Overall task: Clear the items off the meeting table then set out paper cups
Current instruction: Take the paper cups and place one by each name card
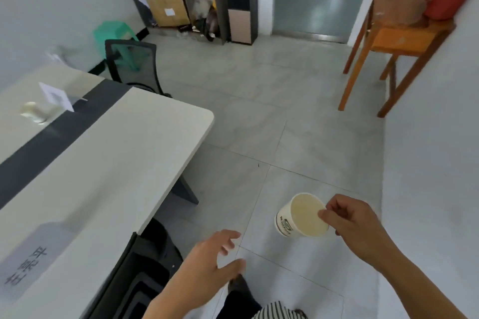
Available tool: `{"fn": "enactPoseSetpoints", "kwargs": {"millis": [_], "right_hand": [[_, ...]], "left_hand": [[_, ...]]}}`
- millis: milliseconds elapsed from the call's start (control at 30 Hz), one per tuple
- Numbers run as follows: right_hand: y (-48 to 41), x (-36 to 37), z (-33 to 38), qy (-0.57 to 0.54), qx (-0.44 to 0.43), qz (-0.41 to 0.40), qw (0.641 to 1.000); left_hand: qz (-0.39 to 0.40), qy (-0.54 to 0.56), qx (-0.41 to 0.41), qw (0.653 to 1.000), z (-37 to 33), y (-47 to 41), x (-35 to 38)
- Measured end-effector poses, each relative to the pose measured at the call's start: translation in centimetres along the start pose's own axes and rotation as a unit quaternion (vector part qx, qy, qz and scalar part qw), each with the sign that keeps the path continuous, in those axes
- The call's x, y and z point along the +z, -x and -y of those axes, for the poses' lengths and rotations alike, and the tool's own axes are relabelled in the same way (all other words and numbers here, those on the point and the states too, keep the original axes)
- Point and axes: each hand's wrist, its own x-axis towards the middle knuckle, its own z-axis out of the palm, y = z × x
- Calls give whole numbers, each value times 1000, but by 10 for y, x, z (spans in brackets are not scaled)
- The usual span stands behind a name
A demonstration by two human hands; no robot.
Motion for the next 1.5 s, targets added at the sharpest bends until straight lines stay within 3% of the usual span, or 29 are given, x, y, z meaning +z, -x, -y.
{"fn": "enactPoseSetpoints", "kwargs": {"millis": [167,467,733,1033,1233,1400,1500], "right_hand": [[-77,50,53,46,-59,83,994],[-195,135,173,118,-167,170,964],[-287,221,229,164,-200,308,916],[-403,346,316,236,-260,468,811],[-404,459,367,287,-331,535,723],[-355,566,389,314,-399,538,673],[-324,627,394,325,-417,525,667]], "left_hand": [[-13,34,-79,996,41,-24,-47],[-147,59,-122,980,77,-75,-168],[-244,129,-231,933,119,-78,-207],[-364,244,-373,818,121,-104,-231],[-430,323,-432,724,110,-110,-210],[-424,368,-453,693,127,-99,-184],[-426,388,-452,680,150,-89,-183]]}}
